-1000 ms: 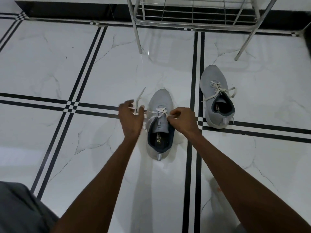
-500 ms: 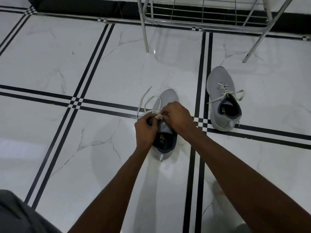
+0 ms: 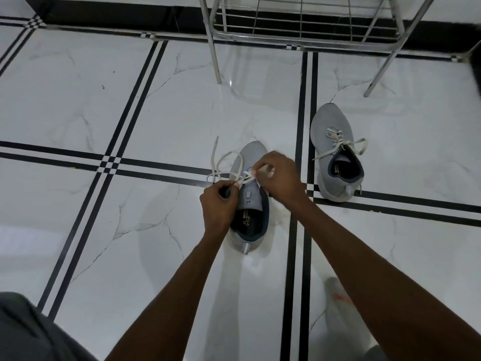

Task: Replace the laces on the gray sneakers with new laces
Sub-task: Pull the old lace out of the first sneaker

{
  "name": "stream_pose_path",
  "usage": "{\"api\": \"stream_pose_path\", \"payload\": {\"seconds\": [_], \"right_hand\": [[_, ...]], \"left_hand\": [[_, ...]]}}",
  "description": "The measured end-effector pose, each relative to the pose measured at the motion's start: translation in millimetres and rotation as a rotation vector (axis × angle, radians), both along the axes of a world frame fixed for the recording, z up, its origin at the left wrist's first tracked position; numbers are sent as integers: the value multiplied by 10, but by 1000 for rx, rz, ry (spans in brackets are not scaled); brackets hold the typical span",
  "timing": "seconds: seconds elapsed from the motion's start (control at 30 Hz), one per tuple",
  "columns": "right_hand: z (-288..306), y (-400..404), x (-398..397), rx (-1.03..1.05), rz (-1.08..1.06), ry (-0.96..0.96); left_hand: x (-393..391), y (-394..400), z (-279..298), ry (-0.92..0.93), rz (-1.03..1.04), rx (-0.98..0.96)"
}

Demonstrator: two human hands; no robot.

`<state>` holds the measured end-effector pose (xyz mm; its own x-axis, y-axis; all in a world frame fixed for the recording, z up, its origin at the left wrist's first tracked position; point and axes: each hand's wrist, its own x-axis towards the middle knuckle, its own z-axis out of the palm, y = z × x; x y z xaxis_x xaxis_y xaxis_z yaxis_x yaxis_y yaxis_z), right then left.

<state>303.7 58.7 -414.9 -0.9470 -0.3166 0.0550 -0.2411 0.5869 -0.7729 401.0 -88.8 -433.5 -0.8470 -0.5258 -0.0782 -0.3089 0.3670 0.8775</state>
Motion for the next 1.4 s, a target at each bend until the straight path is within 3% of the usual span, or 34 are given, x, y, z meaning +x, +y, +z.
{"api": "stream_pose_path", "payload": {"seconds": [0.07, 0.17, 0.23, 0.3, 0.37, 0.47, 0.57, 0.63, 0.73, 0.87, 0.9, 1.07, 1.17, 1.33, 1.4], "right_hand": [[-56, -127, 58, 140, 176, -4], [-167, -172, 87, 258, 219, 25], [-155, -150, 74, 189, 51, 32], [-135, -9, -32, 133, -246, 62], [-101, 166, -112, 123, -359, 51], [20, 106, -80, 32, -185, 47], [-29, -157, 37, 195, 96, 4], [-99, -252, 117, 264, 162, -22], [-168, -254, 82, 306, 110, -28], [-161, 39, -181, 128, -356, -41], [-131, 130, -225, 112, -392, -22], [-22, -89, -72, 75, -4, -13], [-70, -262, 91, 298, 164, -8], [-186, -359, 37, 401, 132, -141], [-153, -213, -30, 248, -120, -62]], "left_hand": [[2, 16, -1, 7, -2, 0], [10, 30, -1, 7, -18, -7], [11, 18, 3, 8, -15, 0], [8, -10, 6, 2, -8, 16], [17, -35, 21, -9, 0, 26], [17, -18, 18, 0, -2, 25], [14, -8, 26, 5, -11, 3], [13, -23, 10, 6, -29, -9], [35, -22, 2, 6, -29, -19], [59, -31, 12, 5, 1, 17], [65, -32, 23, 6, 6, 24], [59, -15, 40, 2, 8, 17], [44, -10, 38, 25, -5, 1], [31, -12, 18, 17, -16, -12], [33, -20, 26, 15, 9, -9]]}}
